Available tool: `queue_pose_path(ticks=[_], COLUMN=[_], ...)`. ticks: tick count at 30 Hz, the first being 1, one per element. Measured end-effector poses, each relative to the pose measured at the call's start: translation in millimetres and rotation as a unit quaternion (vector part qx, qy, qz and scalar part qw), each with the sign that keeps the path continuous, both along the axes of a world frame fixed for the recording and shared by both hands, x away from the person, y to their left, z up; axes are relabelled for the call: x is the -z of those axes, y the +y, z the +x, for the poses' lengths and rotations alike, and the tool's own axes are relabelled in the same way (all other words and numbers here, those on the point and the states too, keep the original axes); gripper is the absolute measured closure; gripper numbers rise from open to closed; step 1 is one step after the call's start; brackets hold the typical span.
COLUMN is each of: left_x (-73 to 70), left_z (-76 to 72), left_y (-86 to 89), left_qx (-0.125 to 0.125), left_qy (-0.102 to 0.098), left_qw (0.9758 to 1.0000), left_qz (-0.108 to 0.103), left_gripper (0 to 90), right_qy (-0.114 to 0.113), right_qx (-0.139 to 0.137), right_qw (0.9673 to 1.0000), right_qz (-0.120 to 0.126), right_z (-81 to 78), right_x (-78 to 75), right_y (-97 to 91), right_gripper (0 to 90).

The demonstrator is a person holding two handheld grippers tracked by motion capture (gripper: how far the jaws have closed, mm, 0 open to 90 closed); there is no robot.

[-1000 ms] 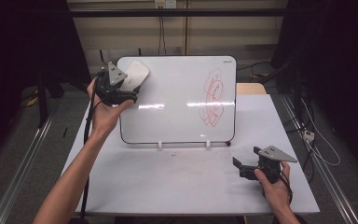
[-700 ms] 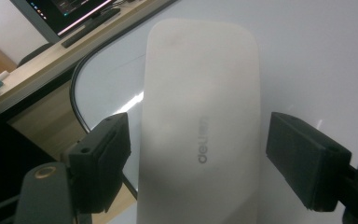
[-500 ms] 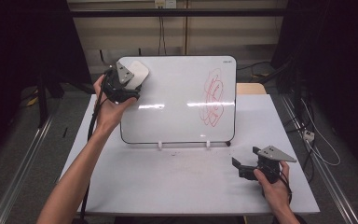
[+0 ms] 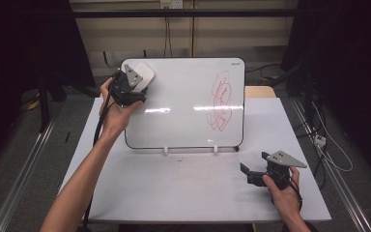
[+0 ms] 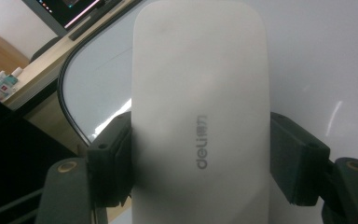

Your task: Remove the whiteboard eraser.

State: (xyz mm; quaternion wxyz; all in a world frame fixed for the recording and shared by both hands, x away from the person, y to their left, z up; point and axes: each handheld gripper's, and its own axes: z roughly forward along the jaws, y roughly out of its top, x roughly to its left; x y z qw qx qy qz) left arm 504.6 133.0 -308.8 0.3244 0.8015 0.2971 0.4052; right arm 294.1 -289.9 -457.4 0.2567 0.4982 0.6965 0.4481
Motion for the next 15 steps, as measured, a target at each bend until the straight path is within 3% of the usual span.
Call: queue_pose_path(ticks=[15], left_x=[-5.2], left_z=[1.2], left_y=[3.2], left_qx=[0.006], left_qy=[0.020], left_qw=[0.9997], left_qz=[-0.014], left_gripper=[31.4], right_qy=[-0.001], right_qx=[0.000], right_qw=[1.0000], right_qz=[0.000], right_z=[0.3], right_x=[-0.3], right_y=[0.5], right_gripper=[5.5])
